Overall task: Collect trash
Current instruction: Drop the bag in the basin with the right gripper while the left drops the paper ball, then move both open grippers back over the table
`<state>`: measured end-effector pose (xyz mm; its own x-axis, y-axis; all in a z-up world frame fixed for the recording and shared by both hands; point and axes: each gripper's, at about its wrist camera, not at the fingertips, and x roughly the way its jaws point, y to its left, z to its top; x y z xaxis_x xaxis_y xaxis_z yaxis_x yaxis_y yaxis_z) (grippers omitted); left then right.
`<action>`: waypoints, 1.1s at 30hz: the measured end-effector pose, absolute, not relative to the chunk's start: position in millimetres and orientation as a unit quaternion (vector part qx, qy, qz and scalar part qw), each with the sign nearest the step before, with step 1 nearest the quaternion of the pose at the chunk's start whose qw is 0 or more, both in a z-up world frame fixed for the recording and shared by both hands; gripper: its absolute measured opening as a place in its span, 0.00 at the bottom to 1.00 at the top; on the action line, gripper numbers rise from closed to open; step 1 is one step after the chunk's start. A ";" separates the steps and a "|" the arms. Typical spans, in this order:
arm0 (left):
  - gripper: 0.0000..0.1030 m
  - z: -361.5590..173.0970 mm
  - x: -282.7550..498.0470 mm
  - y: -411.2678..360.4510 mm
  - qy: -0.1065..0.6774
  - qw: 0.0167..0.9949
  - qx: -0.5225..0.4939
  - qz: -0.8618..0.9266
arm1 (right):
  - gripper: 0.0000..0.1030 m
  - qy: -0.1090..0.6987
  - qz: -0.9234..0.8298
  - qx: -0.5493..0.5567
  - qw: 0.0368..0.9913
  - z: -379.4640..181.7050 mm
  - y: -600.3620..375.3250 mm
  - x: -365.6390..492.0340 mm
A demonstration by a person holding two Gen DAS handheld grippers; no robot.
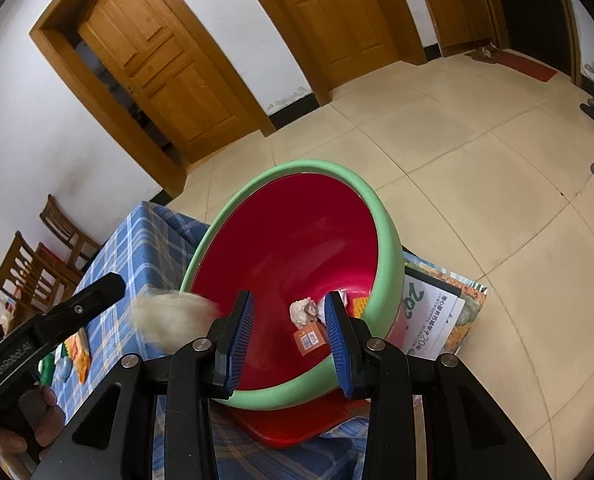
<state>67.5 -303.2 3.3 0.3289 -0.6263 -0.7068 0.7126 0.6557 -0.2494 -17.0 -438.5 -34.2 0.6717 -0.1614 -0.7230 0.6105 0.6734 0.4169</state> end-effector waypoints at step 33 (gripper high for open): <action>0.58 17.9 141.7 -121.6 0.401 0.890 -0.040 -0.212 | 0.36 0.358 -0.177 0.294 0.868 -15.3 -389.0 19.7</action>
<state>141.7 -121.6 17.9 0.5884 -0.4102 -0.6968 0.3457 0.9067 -0.2417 19.7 -389.0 -15.3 0.6809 -0.0966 -0.7259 0.5181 0.7641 0.3843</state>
